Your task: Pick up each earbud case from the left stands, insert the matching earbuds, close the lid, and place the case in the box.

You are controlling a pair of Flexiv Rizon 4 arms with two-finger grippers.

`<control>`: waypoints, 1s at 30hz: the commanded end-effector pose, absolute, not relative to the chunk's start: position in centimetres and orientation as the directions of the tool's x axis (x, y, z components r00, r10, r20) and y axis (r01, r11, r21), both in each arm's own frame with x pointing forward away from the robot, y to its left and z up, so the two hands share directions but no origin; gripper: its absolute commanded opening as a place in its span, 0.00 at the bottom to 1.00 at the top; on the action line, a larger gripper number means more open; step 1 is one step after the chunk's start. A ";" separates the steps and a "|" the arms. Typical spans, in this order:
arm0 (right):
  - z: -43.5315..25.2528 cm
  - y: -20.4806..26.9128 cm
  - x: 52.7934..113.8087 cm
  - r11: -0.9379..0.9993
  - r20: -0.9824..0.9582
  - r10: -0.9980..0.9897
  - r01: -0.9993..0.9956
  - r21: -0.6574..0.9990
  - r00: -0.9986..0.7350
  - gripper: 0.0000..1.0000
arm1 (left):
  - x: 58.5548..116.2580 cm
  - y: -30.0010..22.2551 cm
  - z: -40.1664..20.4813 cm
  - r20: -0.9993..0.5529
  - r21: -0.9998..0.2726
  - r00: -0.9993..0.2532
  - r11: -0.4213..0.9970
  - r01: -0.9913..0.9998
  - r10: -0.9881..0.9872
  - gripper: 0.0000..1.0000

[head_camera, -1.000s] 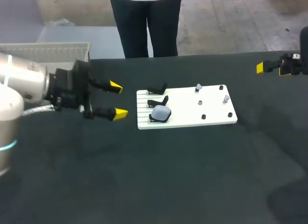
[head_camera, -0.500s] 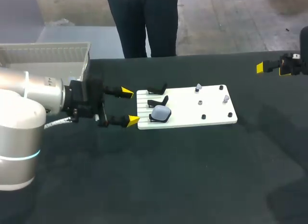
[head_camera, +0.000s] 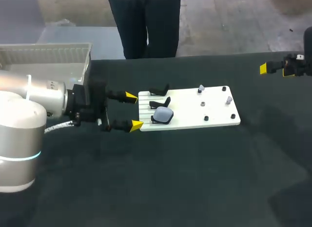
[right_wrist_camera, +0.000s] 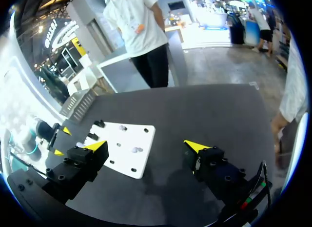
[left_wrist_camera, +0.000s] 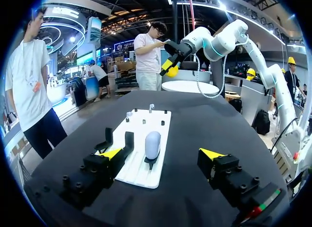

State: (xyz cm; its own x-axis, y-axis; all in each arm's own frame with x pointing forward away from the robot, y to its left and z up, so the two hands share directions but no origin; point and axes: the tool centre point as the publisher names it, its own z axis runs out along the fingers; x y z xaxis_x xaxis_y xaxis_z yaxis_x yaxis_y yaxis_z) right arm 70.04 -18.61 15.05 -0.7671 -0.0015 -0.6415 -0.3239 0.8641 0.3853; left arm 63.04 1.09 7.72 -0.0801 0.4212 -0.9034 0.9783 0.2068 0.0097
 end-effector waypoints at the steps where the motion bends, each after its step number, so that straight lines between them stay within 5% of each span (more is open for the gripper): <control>1: 15.0 -18.6 70.0 0.864 -0.642 -0.001 -0.324 0.385 -0.767 1.00 | 64.1 0.1 6.9 -0.899 -0.008 -0.084 0.175 0.985 0.431 1.00; 30: 15.0 -18.6 70.0 0.864 -0.642 -0.001 -0.324 0.385 -0.767 1.00 | 65.6 -3.4 3.9 -0.890 -0.068 -0.152 0.203 0.977 0.430 0.97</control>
